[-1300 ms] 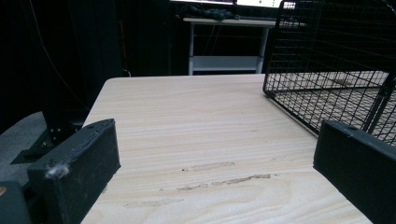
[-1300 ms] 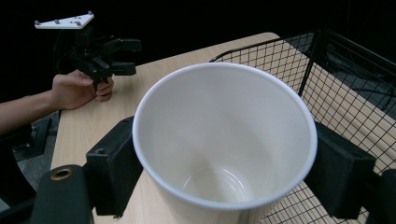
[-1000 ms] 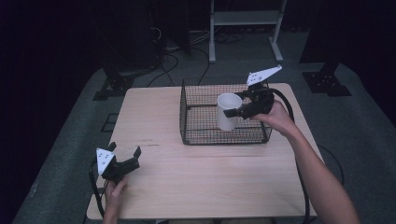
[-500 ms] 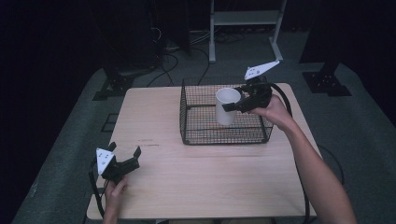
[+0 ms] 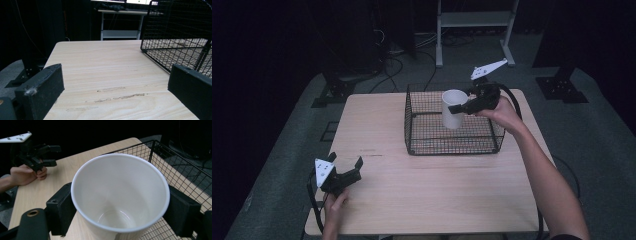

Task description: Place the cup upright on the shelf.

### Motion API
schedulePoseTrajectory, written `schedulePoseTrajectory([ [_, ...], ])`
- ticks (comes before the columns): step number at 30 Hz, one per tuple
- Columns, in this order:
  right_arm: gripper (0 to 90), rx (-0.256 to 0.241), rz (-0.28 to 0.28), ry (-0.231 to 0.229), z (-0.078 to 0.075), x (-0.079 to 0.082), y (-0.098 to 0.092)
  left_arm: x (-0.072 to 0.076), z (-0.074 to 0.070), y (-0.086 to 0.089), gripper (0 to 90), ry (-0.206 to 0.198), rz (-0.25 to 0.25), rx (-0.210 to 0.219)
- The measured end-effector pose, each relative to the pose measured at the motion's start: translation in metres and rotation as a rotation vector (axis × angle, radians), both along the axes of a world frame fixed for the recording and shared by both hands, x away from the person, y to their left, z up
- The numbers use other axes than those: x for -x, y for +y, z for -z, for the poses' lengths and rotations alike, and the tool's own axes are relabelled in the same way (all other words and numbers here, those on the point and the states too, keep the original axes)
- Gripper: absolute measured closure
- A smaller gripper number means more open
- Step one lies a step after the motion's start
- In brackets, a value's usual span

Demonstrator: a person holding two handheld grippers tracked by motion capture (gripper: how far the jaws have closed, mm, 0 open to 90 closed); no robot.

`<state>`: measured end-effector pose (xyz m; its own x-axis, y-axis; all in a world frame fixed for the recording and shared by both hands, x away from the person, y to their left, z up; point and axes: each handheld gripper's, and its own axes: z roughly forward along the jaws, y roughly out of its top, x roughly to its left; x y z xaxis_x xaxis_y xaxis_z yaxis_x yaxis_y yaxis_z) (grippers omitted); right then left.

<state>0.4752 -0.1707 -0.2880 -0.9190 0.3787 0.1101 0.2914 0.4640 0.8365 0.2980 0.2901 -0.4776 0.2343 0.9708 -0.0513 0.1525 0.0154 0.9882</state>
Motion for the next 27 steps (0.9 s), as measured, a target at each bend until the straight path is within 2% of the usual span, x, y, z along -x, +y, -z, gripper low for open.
schedulePoseTrajectory([
  [12, 19.4, 0.007, 0.007, 0.016, -0.001, -0.018, 0.013, 0.000, 0.000, 0.000, 0.0, 0.000, 0.002, 0.001],
  [27, 19.4, 0.013, 0.041, 0.077, 0.032, -0.042, 0.027, 0.000, 0.000, 0.001, 0.0, 0.001, 0.002, 0.001],
])
